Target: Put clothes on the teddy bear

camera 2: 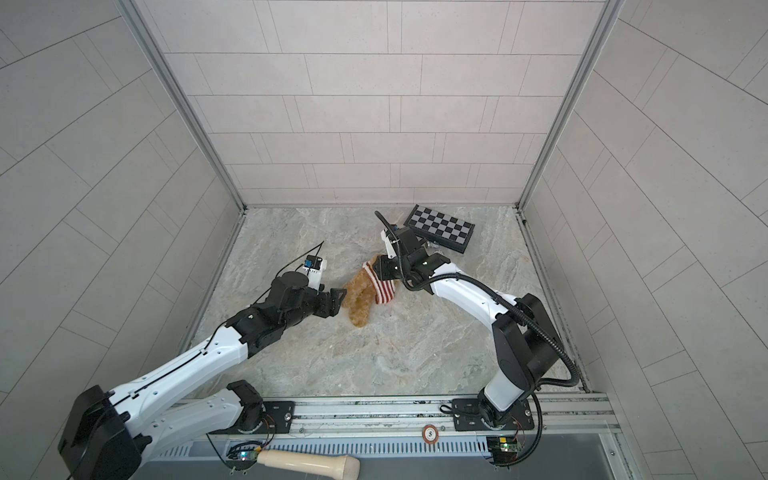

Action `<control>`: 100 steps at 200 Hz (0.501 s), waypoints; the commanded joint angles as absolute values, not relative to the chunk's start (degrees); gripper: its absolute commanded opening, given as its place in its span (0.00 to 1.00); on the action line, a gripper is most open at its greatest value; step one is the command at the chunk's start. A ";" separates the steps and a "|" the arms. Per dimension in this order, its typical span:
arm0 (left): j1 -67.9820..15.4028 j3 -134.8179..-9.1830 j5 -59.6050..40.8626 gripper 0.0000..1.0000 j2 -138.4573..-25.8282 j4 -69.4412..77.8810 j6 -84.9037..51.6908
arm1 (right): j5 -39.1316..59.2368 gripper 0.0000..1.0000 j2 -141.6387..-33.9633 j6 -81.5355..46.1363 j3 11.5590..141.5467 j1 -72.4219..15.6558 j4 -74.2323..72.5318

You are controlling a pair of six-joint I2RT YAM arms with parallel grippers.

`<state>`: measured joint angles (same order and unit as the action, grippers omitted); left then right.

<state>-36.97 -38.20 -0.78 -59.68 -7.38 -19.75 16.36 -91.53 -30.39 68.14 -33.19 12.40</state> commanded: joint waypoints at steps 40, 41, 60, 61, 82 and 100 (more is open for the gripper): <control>-36.84 -45.07 -2.40 0.75 -63.58 -6.01 -16.13 | 15.55 0.54 -79.91 -30.76 64.39 -28.54 9.77; -36.83 -45.17 -2.52 0.75 -63.65 -5.91 -16.11 | 15.51 0.55 -79.64 -30.80 64.14 -28.38 9.72; -37.05 -48.37 -4.60 0.70 -66.94 -5.76 -15.32 | 15.27 0.60 -75.86 -30.34 60.75 -24.01 10.21; -37.07 -48.66 -4.63 0.70 -67.27 -5.82 -15.26 | 15.28 0.60 -75.72 -30.33 60.56 -23.74 10.29; -38.08 -55.53 -5.84 0.66 -73.78 -7.99 -13.60 | 15.75 0.62 -73.80 -29.31 57.97 -20.24 12.43; -38.83 -62.70 -6.67 0.64 -81.19 -12.73 -12.34 | 15.61 0.62 -72.16 -29.25 55.17 -19.60 12.83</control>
<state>-37.80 -55.07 -4.54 -74.26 -8.14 -15.25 15.88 -73.56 -29.82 58.52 -20.03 10.57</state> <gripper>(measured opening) 0.660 0.622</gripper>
